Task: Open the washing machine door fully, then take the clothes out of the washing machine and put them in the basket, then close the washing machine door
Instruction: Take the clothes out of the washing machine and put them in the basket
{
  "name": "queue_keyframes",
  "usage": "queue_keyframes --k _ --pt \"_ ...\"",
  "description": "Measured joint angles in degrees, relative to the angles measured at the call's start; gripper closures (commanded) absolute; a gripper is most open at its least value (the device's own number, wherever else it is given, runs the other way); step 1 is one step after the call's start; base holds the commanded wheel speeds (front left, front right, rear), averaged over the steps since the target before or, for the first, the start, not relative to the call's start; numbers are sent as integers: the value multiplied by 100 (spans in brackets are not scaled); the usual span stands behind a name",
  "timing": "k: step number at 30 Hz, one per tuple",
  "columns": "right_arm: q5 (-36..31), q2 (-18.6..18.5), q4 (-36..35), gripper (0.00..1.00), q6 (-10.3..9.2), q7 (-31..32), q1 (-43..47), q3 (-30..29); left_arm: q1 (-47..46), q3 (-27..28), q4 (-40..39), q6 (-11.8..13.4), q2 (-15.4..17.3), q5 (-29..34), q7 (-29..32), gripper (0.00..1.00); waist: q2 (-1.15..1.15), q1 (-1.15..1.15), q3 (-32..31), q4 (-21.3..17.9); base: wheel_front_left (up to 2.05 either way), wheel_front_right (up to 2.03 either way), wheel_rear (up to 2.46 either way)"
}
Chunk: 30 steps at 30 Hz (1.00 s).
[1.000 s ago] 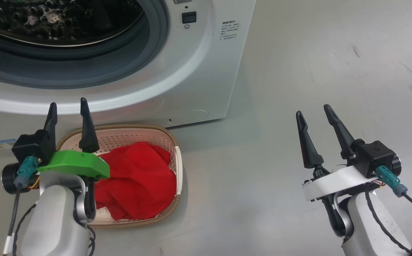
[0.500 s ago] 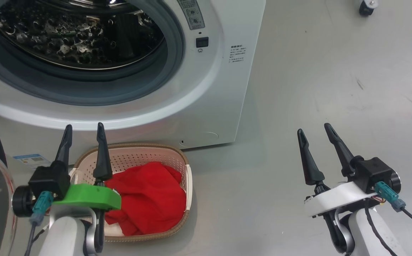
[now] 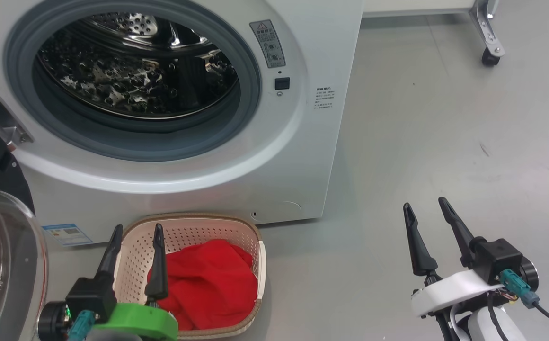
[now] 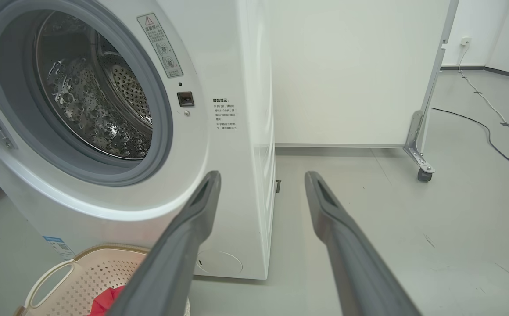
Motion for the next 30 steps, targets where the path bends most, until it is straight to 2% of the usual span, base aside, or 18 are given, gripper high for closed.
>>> queue_keyframes --k 8,30 --pt "1 11 21 0 -43 0 281 68 469 -113 -283 18 21 -15 210 0 0 0 -265 102 0 0 0" --pt "-1 15 -29 0 -135 1 387 133 801 -187 -837 99 51 59 528 0 0 0 -398 58 0 0 0"
